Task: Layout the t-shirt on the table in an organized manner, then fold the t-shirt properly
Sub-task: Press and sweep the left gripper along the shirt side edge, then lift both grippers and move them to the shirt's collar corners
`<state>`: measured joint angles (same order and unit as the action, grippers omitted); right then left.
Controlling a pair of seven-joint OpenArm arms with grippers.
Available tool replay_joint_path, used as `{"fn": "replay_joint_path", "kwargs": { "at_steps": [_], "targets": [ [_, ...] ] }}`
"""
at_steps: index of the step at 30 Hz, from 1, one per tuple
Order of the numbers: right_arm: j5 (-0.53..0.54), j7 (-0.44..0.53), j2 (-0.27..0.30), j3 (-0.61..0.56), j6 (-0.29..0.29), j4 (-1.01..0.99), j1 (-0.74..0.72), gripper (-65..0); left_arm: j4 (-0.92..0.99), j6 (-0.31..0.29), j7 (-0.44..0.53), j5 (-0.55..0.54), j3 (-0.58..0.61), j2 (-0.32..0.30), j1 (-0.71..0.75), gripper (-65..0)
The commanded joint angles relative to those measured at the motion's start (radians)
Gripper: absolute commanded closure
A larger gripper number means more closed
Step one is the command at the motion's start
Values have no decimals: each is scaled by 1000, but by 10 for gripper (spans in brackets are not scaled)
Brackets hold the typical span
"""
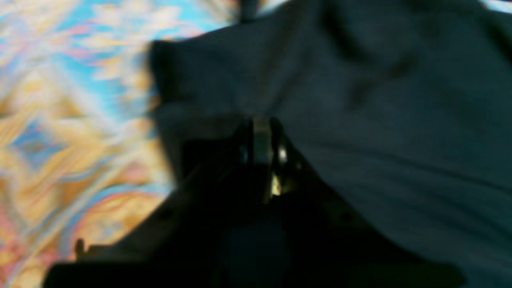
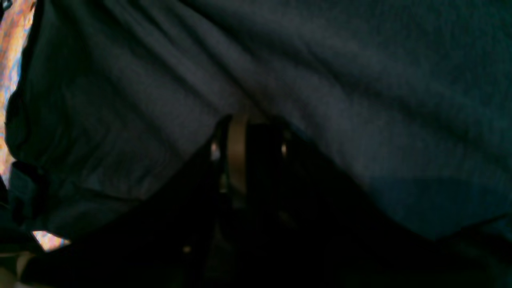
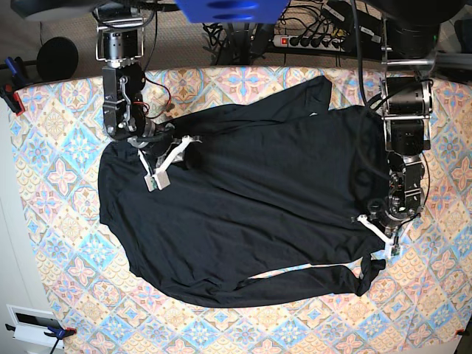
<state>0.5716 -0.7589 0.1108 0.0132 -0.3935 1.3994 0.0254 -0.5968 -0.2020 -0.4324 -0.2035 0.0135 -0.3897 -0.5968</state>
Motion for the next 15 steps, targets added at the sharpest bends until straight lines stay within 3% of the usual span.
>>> {"fn": "replay_joint_path", "kwargs": {
  "at_steps": [1, 5, 8, 11, 15],
  "targets": [
    [-14, -35, 5, 0, -2, 8, 11, -94, 18, -6, 34, -1, -2, -7, -47, 0],
    [-14, -35, 5, 0, -2, 51, 18, -94, 234, -6, 145, -1, 3, -35, -128, 0],
    [-14, -35, 8, 4, -2, 71, 54, -94, 295, 5, 194, 23, 1, -48, -160, 0],
    [-14, -35, 8, 4, -2, 71, 71, -94, 254, 98, 212, 34, -1, -58, -162, 0],
    [-14, -35, 8, 4, -2, 87, 74, -94, 232, 220, 323, 29, -4, -82, -168, 0]
  ]
}}
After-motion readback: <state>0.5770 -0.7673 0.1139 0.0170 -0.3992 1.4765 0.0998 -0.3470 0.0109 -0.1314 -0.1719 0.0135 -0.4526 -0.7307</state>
